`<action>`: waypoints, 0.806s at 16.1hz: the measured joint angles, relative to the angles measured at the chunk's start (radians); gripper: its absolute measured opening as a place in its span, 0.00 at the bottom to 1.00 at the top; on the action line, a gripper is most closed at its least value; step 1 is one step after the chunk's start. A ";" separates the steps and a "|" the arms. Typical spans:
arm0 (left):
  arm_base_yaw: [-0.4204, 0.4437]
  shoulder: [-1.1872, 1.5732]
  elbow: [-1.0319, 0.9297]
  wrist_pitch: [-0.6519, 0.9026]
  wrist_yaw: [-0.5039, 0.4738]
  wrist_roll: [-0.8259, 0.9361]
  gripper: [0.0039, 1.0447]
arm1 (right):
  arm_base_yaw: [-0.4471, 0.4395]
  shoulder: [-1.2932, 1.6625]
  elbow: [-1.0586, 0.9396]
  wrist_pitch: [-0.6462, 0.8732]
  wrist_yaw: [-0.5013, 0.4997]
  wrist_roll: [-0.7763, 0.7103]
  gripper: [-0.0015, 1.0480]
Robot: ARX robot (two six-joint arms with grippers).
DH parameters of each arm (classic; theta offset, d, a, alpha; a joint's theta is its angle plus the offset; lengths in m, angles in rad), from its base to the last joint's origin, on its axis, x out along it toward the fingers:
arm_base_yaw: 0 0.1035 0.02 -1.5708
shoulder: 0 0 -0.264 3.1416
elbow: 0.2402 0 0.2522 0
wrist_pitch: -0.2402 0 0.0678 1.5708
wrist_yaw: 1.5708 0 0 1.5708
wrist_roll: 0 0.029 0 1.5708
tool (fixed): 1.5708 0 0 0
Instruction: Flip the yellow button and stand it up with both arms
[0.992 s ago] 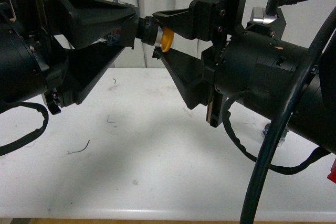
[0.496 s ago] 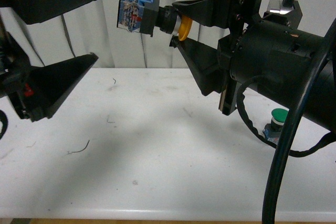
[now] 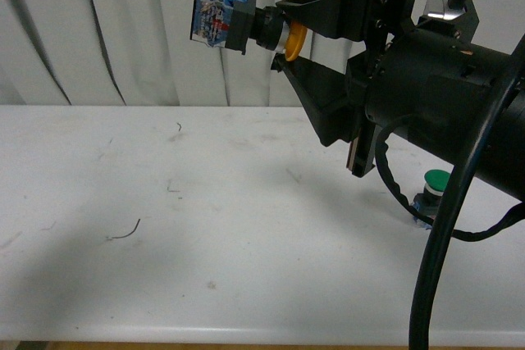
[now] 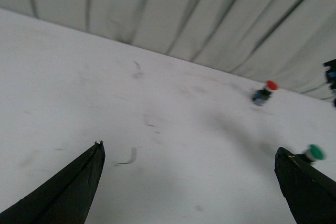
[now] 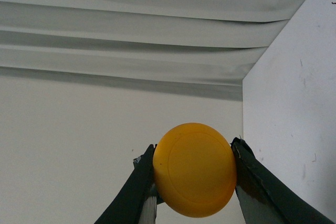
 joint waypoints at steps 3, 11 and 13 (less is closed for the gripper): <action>-0.072 -0.355 0.040 -0.340 -0.120 0.267 0.93 | 0.000 -0.001 -0.002 0.000 0.000 0.000 0.35; 0.008 -0.605 -0.109 -0.311 -0.143 0.274 0.15 | 0.000 -0.001 -0.013 0.001 0.000 -0.015 0.35; 0.006 -0.687 -0.140 -0.350 -0.139 0.272 0.01 | 0.000 -0.001 -0.015 0.000 0.002 -0.015 0.35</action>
